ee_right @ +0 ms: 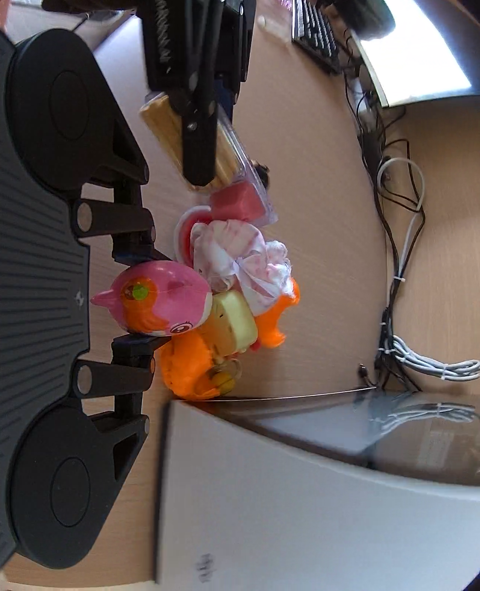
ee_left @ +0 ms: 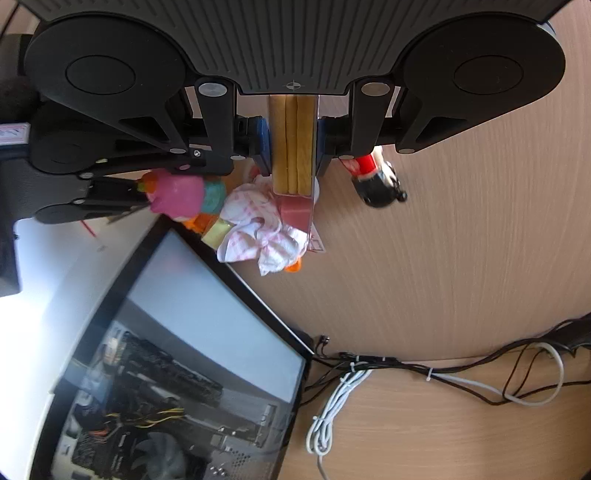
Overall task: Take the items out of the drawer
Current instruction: 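Grasp the pink pig toy with the right tool while the left lifts the biscuit packet, then set the biscuit packet and pink pig on the desk pile, opening both tools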
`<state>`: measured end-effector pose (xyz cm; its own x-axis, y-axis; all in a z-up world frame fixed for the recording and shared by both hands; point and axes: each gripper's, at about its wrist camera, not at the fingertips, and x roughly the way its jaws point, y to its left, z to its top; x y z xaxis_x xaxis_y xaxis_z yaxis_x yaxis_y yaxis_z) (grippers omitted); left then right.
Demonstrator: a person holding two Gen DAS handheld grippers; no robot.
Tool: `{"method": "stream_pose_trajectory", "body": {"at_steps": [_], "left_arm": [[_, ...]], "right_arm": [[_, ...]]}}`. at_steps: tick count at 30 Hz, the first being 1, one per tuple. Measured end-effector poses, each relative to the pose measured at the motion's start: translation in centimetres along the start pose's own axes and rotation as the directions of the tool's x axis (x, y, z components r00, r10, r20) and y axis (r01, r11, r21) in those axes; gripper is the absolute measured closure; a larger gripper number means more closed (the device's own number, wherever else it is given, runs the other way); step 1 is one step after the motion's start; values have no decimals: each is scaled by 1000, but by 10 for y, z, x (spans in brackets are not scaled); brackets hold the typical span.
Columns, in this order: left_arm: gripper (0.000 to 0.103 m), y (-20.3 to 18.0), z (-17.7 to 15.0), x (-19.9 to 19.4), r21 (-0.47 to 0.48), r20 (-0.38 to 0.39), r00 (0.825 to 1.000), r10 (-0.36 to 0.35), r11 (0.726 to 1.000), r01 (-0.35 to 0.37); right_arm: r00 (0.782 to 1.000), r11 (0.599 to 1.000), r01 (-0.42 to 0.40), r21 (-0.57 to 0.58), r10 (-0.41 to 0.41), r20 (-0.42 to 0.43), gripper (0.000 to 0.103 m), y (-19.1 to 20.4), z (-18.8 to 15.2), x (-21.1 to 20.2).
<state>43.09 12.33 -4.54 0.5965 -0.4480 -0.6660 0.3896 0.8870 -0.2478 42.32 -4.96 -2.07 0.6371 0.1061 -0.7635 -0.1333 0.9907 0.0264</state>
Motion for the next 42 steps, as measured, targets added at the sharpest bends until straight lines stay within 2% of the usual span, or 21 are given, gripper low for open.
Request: {"method": "stream_pose_trajectory", "body": {"at_steps": [3, 7, 12, 15, 18, 22, 25, 28, 32, 34, 37, 42], "left_arm": [[76, 1, 2, 9, 5, -5, 1000, 23, 1000, -23], [75, -1, -2, 8, 23, 42, 996, 74, 997, -75], [75, -2, 1, -1, 7, 99, 990, 103, 995, -104], [75, -4, 9, -10, 5, 129, 989, 78, 997, -80], [75, -11, 17, -21, 24, 172, 983, 63, 997, -68], [75, -19, 24, -38, 23, 215, 975, 52, 998, -58], [75, -29, 21, -45, 20, 211, 977, 29, 999, -34], [75, -44, 9, -48, 12, 170, 985, -21, 1000, 19], [75, -81, -12, -45, 78, 88, 986, -139, 988, 132], [75, -104, -24, -39, 124, 18, 977, -212, 970, 208], [75, -137, -42, -23, 182, -122, 951, -285, 935, 303], [75, -179, -64, 3, 256, -299, 920, -254, 907, 333]], "right_arm": [[1000, 1000, 9, -16, -9, 11, 69, 5, 5, 3], [1000, 1000, 8, 16, -8, 12, 68, 2, 3, -5], [996, 998, 8, 67, -14, 91, 66, -9, -1, -29], [987, 996, 30, 83, -43, 153, 65, -16, -8, -52], [980, 993, 67, 100, -85, 180, 60, -25, -20, -71], [978, 985, 114, 126, -134, 161, 60, -42, -44, -93], [983, 982, 122, 147, -140, 116, 60, -57, -66, -107], [988, 978, 131, 163, -142, 58, 60, -69, -91, -117], [987, 977, 158, 143, -160, 2, 60, -72, -124, -132], [988, 978, 157, 135, -156, -20, 60, -73, -140, -140], [989, 981, 145, 129, -139, -50, 60, -71, -161, -150], [984, 976, 163, 141, -150, -100, 60, -70, -187, -159]]}}
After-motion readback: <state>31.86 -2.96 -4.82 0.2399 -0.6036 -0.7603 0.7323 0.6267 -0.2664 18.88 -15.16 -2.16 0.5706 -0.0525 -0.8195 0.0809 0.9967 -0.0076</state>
